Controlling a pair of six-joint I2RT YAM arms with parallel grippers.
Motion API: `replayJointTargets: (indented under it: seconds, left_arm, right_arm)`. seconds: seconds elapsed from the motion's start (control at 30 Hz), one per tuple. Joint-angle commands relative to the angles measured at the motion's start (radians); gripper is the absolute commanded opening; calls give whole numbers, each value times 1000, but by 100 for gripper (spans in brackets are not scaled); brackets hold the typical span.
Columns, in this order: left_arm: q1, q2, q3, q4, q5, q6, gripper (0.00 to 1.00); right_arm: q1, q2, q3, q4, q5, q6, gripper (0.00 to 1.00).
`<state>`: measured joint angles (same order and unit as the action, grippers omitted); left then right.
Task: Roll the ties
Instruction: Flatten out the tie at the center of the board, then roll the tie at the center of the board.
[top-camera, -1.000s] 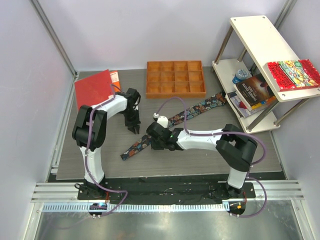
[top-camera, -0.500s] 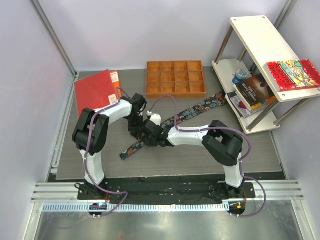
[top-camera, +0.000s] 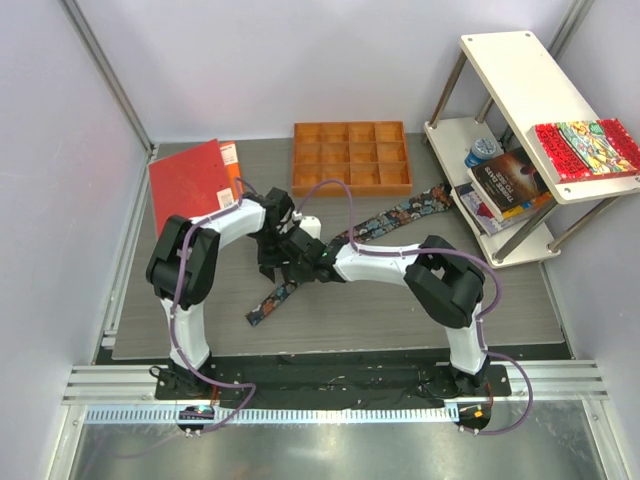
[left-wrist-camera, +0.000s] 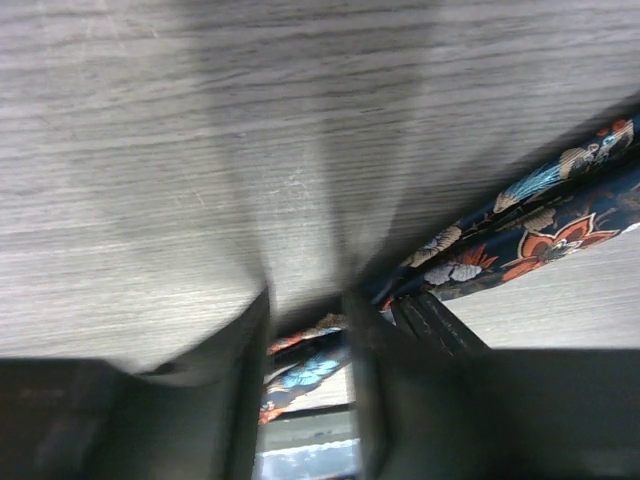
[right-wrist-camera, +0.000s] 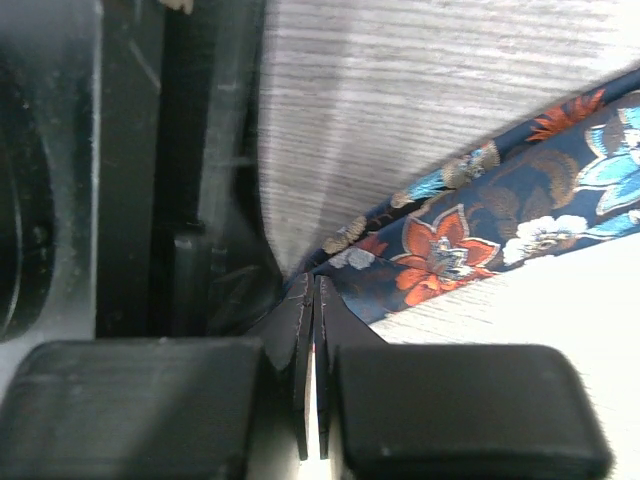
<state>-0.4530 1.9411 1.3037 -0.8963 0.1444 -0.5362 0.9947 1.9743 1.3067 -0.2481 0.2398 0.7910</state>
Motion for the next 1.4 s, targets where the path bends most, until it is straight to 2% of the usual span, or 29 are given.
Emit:
replayJointTargets:
  seconds: [0.0, 0.13, 0.33, 0.4, 0.57, 0.67, 0.8, 0.97, 1.1, 1.37]
  left_arm:
    - [39, 10, 35, -47, -49, 25, 45]
    - [86, -105, 31, -85, -92, 19, 63]
    - [128, -352, -124, -76, -175, -60, 68]
    - [131, -476, -209, -69, -192, -116, 67]
    - [131, -771, -456, 0, -190, -251, 56]
    - [128, -879, -573, 40, -172, -344, 49]
    - [85, -1017, -624, 43, -215, -432, 47]
    - [60, -1074, -695, 54, -238, -502, 44]
    - [45, -1065, -731, 105, -215, -507, 45]
    - [-41, -1044, -753, 126, -269, -559, 48]
  right_arm:
    - [1, -83, -27, 3, -22, -13, 5]
    - [2, -173, -72, 3, -51, -7, 6]
    - [1, -259, -116, 0, -76, 20, 6]
    - [2, -276, -124, 0, -91, 37, 6]
    - [2, -302, -155, 7, -97, 71, 6]
    - [1, -311, -173, 12, -97, 80, 6]
    - [2, -327, -185, 12, -100, 93, 7]
    - [2, -348, -214, 12, -94, 100, 6]
    - [1, -368, -239, 12, -85, 103, 6]
    - [1, -368, -262, 17, -62, 106, 6]
